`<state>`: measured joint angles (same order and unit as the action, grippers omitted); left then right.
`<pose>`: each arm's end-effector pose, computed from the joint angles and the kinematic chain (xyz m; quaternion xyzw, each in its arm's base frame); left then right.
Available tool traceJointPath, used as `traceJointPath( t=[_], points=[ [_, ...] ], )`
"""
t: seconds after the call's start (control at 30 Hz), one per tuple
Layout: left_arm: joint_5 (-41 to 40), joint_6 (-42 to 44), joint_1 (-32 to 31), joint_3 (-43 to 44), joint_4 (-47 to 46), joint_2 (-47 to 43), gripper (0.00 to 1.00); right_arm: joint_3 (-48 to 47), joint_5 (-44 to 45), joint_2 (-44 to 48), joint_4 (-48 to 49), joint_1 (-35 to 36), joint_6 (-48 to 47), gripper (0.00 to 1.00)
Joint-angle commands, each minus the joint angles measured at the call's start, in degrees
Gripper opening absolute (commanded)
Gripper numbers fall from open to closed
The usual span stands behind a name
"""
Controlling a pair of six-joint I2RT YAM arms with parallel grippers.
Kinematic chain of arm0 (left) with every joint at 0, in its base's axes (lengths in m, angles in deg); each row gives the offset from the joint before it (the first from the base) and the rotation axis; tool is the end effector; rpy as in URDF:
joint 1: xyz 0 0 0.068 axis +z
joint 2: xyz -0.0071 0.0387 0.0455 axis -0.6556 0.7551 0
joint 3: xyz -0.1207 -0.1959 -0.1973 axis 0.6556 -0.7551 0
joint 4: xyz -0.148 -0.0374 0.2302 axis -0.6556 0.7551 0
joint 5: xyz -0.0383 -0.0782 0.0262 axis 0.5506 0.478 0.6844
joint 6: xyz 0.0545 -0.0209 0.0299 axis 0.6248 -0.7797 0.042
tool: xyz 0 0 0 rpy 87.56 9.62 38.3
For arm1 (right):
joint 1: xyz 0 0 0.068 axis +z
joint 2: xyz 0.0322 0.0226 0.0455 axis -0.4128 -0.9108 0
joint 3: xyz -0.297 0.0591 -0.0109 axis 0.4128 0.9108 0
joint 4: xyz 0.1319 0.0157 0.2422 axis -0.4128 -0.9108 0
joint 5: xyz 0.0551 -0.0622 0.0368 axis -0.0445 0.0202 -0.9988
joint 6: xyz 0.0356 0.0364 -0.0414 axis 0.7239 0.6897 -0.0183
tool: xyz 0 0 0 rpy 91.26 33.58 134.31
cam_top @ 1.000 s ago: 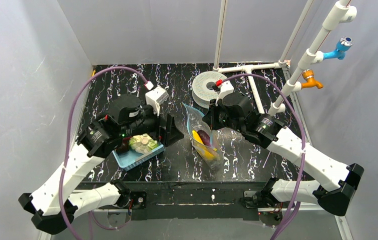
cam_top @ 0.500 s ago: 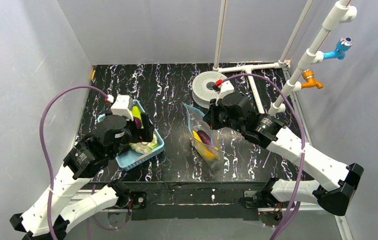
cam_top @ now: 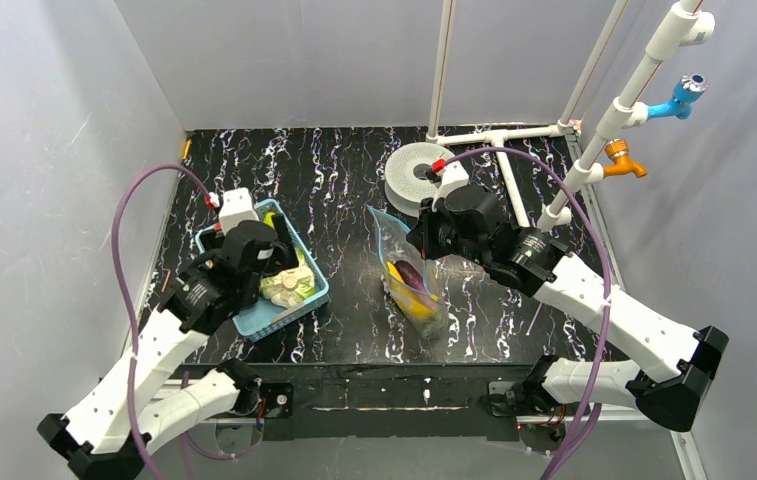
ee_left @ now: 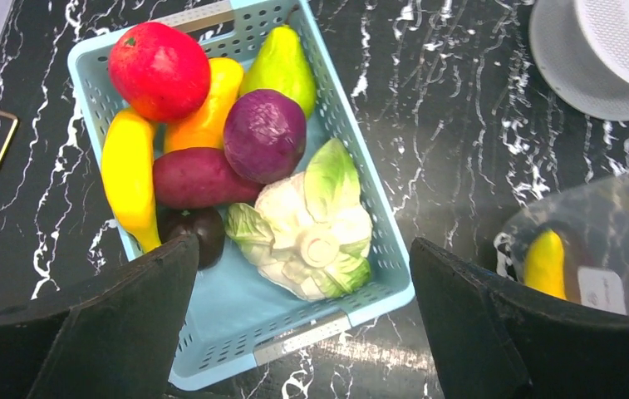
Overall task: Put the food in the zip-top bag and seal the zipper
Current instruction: Pick up the fake vegetable from the bin.
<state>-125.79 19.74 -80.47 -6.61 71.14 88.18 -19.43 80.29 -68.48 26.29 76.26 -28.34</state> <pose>0.1384 -0.0720 0.3817 -0.1140 0.8348 -0.0308 0.5377 0.1762 0.2066 0.4030 -0.1364 0.8320 0.2604 0.4705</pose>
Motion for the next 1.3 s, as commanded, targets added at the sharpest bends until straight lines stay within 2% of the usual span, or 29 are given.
traceJointPath(
  t=[0.0,0.1,0.2,0.4,0.57,0.73,0.97,1.13,1.27],
  points=[
    [7.85,0.24,8.95,0.46,-3.66,3.51,0.98,-0.43,1.07,1.71,1.58,0.29,-0.20,0.01],
    [17.43,1.48,16.53,1.62,-4.68,7.74,0.98,-0.32,1.13,2.01,1.44,0.24,-0.20,0.01],
    [22.71,1.88,21.64,5.03,-3.48,14.07,0.98,0.33,1.02,2.37,1.81,0.25,-0.24,0.01],
    [24.36,4.34,26.67,8.13,-2.96,25.03,0.98,0.86,1.04,3.02,1.96,0.24,-0.10,0.01],
    [26.27,8.69,30.89,3.97,-7.74,28.13,0.98,1.20,1.54,3.88,1.87,0.24,-0.01,0.01],
    [24.80,11.75,31.42,-0.41,-13.14,29.26,0.98,0.91,1.96,2.98,1.95,0.25,-0.11,0.01],
    [29.16,13.03,31.54,0.14,-13.50,32.09,0.98,-0.08,0.40,1.17,2.26,0.27,-0.05,0.01],
    [28.45,13.30,31.62,0.87,-13.00,33.36,0.98,0.06,0.62,1.98,2.04,0.25,0.13,0.01],
    [28.55,13.43,31.77,1.97,-11.54,35.15,0.92,0.75,0.98,2.77,2.23,0.29,0.06,0.01]
  ],
)
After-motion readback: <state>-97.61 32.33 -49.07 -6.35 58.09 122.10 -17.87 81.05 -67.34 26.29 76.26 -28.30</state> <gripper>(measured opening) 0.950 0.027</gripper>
